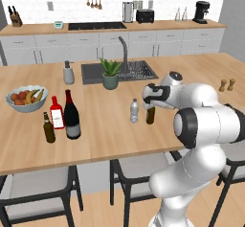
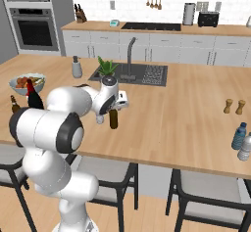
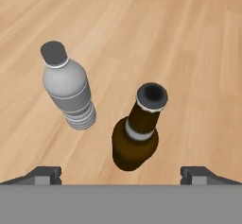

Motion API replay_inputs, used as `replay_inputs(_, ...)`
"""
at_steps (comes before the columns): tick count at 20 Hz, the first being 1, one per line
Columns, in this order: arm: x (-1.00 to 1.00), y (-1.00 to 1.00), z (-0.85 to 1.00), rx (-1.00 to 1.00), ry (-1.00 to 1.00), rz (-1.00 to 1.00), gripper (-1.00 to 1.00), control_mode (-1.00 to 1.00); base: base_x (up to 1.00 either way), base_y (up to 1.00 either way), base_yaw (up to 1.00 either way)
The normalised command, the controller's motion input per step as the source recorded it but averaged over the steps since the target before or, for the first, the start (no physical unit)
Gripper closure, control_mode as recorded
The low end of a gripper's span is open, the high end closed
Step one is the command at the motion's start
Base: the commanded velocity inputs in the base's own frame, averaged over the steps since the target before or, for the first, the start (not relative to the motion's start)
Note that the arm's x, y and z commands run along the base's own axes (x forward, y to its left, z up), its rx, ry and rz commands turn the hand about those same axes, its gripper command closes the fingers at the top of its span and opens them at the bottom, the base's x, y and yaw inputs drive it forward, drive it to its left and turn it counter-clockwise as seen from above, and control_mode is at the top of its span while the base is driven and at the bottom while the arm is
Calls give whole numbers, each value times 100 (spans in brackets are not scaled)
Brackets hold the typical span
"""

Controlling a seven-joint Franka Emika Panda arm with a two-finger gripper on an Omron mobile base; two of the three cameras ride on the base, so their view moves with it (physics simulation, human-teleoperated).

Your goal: Move the plastic bottles in the middle to the plastics group, and the glass bottles in the middle to the glass group.

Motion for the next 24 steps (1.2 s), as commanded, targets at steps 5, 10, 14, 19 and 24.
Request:
replay_inputs(5, 8, 0, -10, 0, 5, 6, -100, -100, 0, 0, 0)
replay_inputs(10, 26, -3, 0, 0, 5, 3, -100, -100, 0, 0, 0)
replay_inputs(14, 18, -8, -1, 0, 10, 1, -100, -100, 0, 0, 0)
replay_inputs(19, 4, 0, -13, 0, 8, 2, -100, -100, 0, 0, 0)
replay_inputs(24, 4, 0, -11, 0, 1, 3, -100, -100, 0, 0, 0)
